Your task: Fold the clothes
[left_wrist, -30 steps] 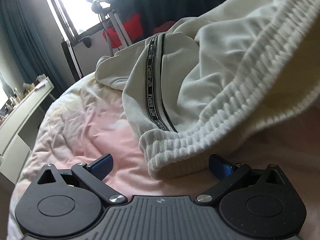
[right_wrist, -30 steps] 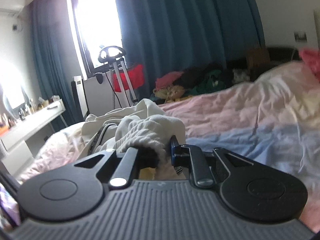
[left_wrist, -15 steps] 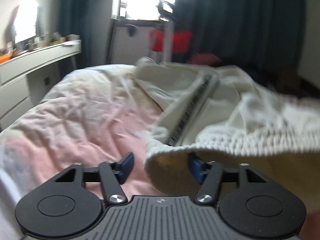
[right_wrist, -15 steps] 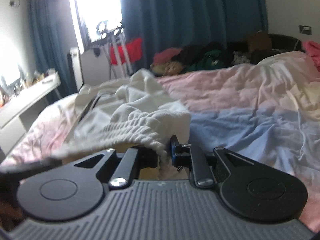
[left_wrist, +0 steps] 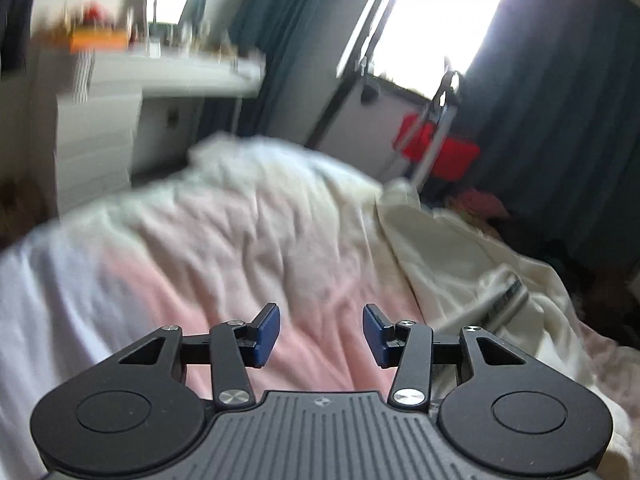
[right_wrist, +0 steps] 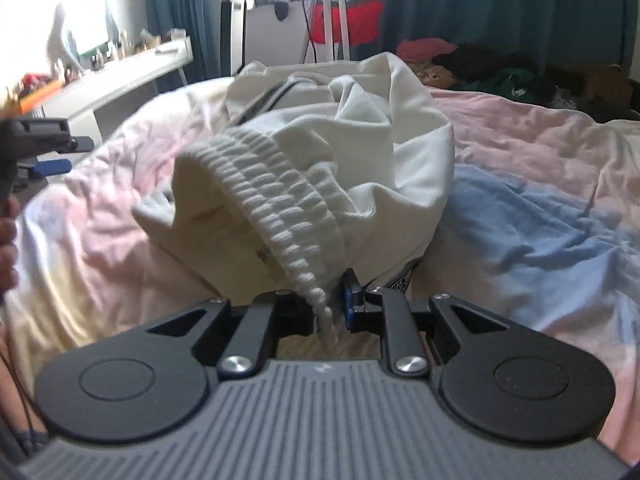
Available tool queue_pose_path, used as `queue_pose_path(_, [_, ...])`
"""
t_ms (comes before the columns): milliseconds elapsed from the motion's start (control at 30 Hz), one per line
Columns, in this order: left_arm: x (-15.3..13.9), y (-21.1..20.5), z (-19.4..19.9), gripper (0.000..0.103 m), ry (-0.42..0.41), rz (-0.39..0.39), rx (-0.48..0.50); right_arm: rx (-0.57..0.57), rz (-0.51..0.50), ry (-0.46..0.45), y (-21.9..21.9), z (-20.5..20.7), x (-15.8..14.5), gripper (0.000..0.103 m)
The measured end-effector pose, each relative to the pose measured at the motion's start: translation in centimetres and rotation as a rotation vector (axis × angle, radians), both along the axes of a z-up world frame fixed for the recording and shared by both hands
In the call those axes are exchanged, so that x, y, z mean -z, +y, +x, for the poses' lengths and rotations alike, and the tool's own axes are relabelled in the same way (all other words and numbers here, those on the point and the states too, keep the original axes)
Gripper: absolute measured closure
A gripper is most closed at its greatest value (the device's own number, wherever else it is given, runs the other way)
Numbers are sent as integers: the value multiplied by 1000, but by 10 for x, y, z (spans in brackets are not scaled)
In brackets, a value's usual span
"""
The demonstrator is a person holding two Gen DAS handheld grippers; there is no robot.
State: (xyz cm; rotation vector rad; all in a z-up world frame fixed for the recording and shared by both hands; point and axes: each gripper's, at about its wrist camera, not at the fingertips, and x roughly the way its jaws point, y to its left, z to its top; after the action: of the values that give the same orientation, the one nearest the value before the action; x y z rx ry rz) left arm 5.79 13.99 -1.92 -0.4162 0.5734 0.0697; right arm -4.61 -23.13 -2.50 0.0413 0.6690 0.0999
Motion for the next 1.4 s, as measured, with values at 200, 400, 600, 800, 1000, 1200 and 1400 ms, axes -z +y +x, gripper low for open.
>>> queue_pose_path(200, [8, -63, -20, 16, 51, 148, 374, 80, 162, -141, -30, -15, -27, 88])
queue_pose_path(400, [36, -151, -47, 1, -39, 714, 577, 134, 248, -270, -51, -30, -47, 89])
queue_pose_path(600, [76, -196, -52, 4, -201, 1146, 498, 135, 230, -290, -50, -28, -47, 89])
queue_pose_path(800, [69, -203, -40, 33, -210, 1071, 454, 123, 187, -222, -45, -18, -32, 89])
queue_pose_path(1000, [15, -167, -48, 78, -301, 792, 260, 58, 149, -175, -33, -12, -24, 88])
queue_pose_path(1200, [-24, -111, -47, 79, -206, 490, 171, -143, 5, -95, 11, -10, -14, 80])
queue_pose_path(1400, [8, -76, -40, 71, 36, 288, 128, -294, -164, 27, 49, -9, 13, 68])
